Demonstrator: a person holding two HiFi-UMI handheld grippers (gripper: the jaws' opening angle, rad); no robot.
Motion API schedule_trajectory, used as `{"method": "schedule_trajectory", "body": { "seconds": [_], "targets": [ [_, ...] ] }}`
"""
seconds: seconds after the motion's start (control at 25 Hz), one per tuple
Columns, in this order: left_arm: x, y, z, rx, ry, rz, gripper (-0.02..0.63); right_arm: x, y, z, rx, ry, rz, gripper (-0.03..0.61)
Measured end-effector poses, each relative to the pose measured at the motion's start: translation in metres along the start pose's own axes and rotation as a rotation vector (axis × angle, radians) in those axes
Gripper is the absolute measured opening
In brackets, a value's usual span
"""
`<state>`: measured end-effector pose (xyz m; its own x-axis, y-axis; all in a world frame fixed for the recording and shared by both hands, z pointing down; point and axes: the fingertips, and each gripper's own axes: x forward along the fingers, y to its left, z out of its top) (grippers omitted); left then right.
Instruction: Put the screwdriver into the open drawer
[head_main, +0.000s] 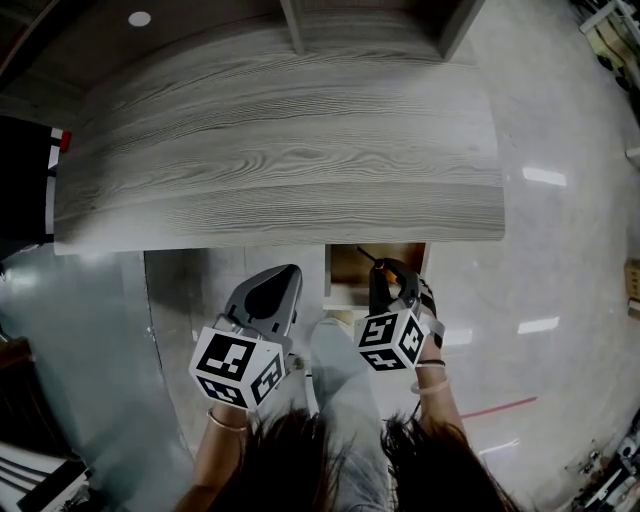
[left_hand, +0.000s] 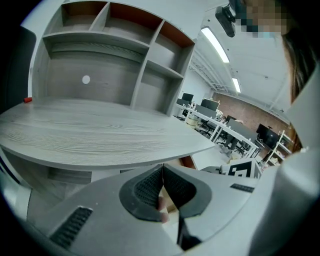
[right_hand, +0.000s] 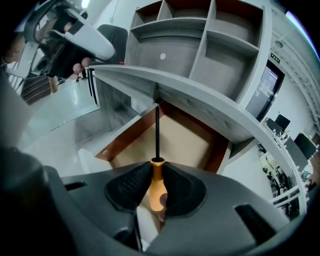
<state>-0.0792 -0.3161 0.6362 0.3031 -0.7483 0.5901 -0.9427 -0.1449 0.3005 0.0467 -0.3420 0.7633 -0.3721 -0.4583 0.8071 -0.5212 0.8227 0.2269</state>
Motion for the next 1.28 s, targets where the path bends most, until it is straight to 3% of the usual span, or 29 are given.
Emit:
{"method": "schedule_trajectory", "body": {
  "seconds": [0.44, 1.28],
  "targets": [
    [0.016, 0.008, -0.017, -0.024, 0.021, 0.002, 0.017, 0.024, 0.005, -0.015, 0.023, 0.096, 0.014, 0.087],
    [0.033, 0.016, -0.039, -0.071, 0.040, -0.005, 0.017, 0.049, 0.013, -0.023, 0.000, 0.167, 0.048, 0.087]
  ]
}}
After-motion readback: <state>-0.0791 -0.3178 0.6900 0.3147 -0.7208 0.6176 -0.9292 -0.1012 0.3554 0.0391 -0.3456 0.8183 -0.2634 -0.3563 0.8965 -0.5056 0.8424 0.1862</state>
